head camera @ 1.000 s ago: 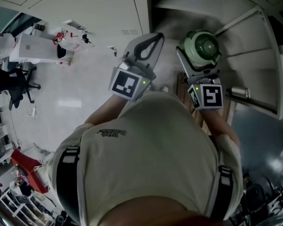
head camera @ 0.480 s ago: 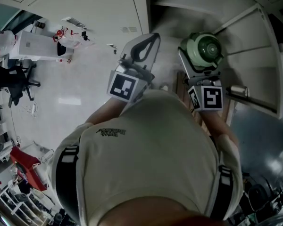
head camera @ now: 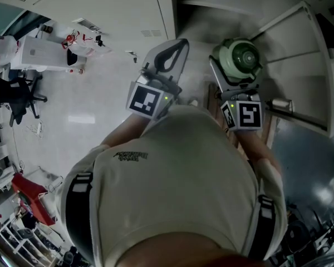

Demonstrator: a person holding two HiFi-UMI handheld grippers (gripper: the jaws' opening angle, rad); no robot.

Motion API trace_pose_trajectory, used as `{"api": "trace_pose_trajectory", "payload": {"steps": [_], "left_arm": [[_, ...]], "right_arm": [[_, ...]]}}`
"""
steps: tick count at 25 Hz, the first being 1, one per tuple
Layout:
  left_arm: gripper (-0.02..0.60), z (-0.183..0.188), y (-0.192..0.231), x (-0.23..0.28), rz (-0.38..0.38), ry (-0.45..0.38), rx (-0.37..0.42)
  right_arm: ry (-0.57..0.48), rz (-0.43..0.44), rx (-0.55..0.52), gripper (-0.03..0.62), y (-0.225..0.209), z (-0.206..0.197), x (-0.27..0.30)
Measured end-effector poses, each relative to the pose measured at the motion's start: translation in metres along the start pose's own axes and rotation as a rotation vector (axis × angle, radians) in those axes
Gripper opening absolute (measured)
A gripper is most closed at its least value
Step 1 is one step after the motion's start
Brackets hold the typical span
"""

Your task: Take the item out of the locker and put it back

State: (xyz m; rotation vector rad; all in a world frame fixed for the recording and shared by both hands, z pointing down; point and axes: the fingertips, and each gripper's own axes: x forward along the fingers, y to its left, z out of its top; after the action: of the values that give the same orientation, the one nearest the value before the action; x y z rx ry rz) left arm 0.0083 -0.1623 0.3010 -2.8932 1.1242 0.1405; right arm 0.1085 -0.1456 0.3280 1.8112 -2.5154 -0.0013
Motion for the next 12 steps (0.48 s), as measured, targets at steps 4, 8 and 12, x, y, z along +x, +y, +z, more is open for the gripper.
{"api": "trace_pose_trajectory", "payload": {"steps": [4, 8, 12], "left_arm": [[0.011, -0.003, 0.002, 0.002, 0.002, 0.015, -0.002], [0.011, -0.006, 0.009, 0.010, 0.012, 0.028, 0.000], [0.011, -0.010, 0.014, 0.021, 0.002, 0.037, 0.024]], "right_arm": [[0.009, -0.002, 0.002, 0.407, -0.001, -0.002, 0.004], [0.018, -0.001, -0.002, 0.407, -0.003, -0.006, 0.014], [0.011, -0.001, -0.008, 0.407, -0.008, -0.006, 0.029]]}}
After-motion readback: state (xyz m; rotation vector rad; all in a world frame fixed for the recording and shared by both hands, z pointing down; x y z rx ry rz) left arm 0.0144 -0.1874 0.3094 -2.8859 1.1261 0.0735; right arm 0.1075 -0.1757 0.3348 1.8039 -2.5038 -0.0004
